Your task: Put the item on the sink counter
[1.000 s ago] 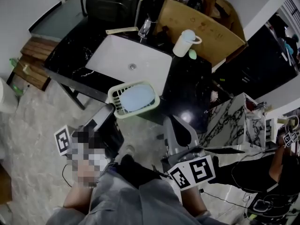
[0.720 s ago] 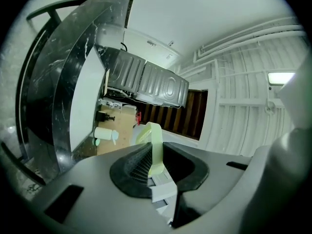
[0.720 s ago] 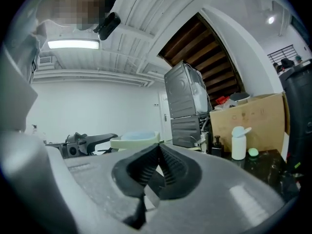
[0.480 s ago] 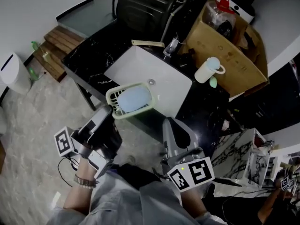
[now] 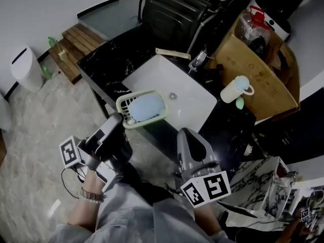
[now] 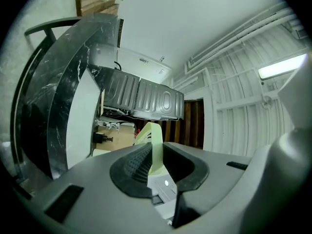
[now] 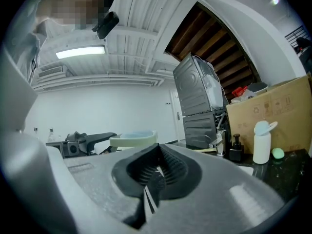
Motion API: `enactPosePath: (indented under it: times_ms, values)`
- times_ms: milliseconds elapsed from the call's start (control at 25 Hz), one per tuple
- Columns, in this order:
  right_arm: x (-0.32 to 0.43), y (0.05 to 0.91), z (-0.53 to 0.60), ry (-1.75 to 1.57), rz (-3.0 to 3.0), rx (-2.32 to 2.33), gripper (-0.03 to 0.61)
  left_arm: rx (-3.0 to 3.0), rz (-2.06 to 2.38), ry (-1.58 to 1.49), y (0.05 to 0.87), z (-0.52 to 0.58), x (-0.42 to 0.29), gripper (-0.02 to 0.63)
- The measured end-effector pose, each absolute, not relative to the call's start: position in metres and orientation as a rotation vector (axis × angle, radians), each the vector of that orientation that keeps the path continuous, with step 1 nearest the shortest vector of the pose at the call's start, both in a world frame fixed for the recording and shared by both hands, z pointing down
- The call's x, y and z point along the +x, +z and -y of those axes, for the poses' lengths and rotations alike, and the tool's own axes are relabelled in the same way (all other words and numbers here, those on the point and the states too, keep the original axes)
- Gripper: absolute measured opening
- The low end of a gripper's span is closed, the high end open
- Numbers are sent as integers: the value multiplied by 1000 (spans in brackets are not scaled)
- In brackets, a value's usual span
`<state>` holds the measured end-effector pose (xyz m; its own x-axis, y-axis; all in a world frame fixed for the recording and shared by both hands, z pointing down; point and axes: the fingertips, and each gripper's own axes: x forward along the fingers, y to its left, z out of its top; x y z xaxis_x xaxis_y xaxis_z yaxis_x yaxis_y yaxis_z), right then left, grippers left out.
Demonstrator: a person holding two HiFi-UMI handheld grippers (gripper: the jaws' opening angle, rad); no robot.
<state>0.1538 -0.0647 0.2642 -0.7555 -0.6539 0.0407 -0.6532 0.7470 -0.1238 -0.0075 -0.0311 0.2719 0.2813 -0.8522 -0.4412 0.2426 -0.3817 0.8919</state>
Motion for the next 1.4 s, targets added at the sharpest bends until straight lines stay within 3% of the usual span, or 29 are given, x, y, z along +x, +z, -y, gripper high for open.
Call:
enactPosePath:
  times_ms: [520, 1400]
  values:
    - [127, 266, 81, -200, -2911, -1086, -3, 1487, 605, -1383, 286, 47, -46, 72]
    - [40, 278, 209, -237, -2865, -1331, -3, 1492, 521, -1201, 317, 209, -150, 72]
